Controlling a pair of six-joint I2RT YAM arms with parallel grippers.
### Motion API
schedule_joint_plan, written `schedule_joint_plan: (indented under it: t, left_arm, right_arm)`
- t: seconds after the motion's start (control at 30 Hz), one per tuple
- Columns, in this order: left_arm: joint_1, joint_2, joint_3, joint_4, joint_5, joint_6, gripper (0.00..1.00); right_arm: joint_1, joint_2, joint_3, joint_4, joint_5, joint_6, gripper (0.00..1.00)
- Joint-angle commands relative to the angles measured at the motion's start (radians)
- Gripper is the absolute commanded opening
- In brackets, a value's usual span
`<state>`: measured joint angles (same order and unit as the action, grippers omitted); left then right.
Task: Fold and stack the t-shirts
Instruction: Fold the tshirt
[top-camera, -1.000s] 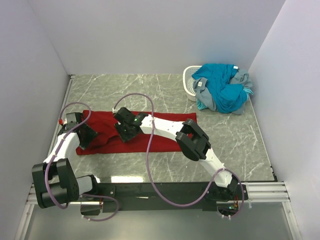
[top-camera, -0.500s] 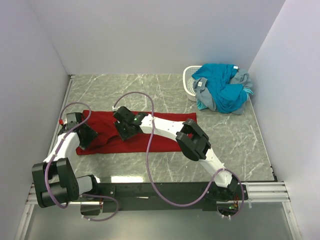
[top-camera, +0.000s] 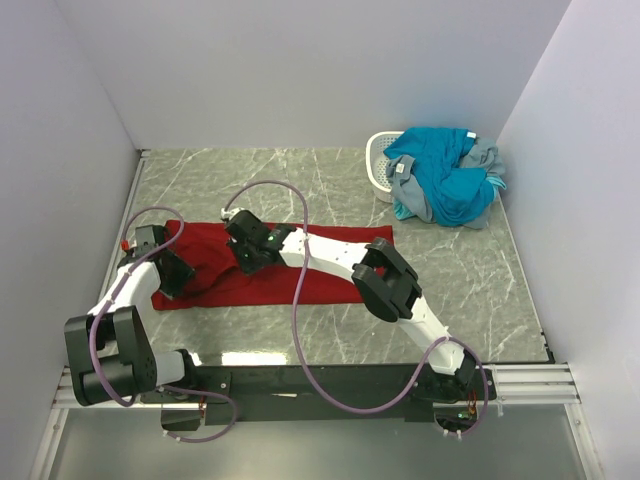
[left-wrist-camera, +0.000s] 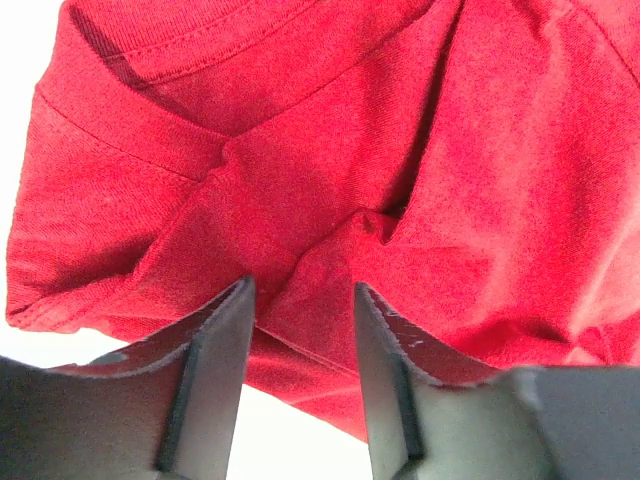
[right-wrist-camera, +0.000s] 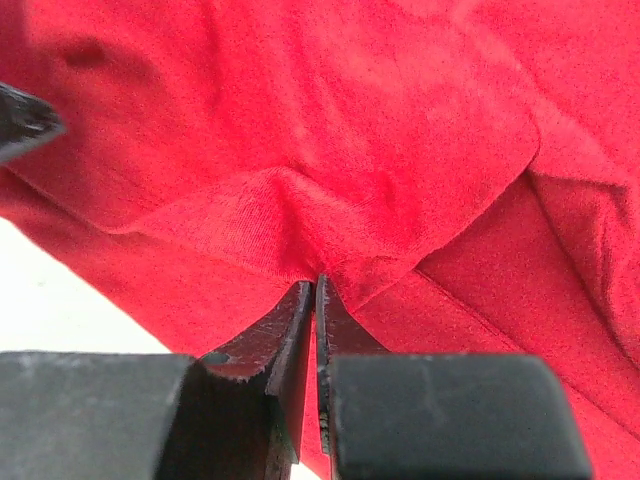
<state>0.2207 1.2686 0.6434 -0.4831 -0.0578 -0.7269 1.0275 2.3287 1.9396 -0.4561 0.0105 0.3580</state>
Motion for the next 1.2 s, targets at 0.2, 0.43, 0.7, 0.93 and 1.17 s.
schedule_joint_plan:
  t: [0.2, 0.43, 0.7, 0.93, 1.17]
  left_arm:
    - [-0.012, -0.011, 0.022, 0.006, 0.001, -0.006, 0.33]
    - [-0.014, -0.006, 0.025, 0.001, 0.001, -0.006, 0.13]
    - [-0.014, -0.003, 0.036, -0.025, -0.010, -0.014, 0.01]
    - [-0.014, -0.121, 0.052, -0.152, -0.049, -0.112, 0.01]
    - [-0.015, -0.155, 0.084, -0.252, -0.077, -0.175, 0.01]
  right_arm:
    - [-0.001, -0.057, -0.064, 0.039, 0.014, -0.016, 0.09]
    - [-0.001, -0.068, -0.080, 0.042, 0.016, -0.016, 0.08]
    - [-0.001, -0.100, -0.114, 0.050, 0.028, -0.024, 0.05]
    - [-0.001, -0.157, -0.165, 0.056, 0.032, -0.028, 0.00]
    - [-0.001, -0.177, -0.205, 0.050, 0.029, -0.031, 0.00]
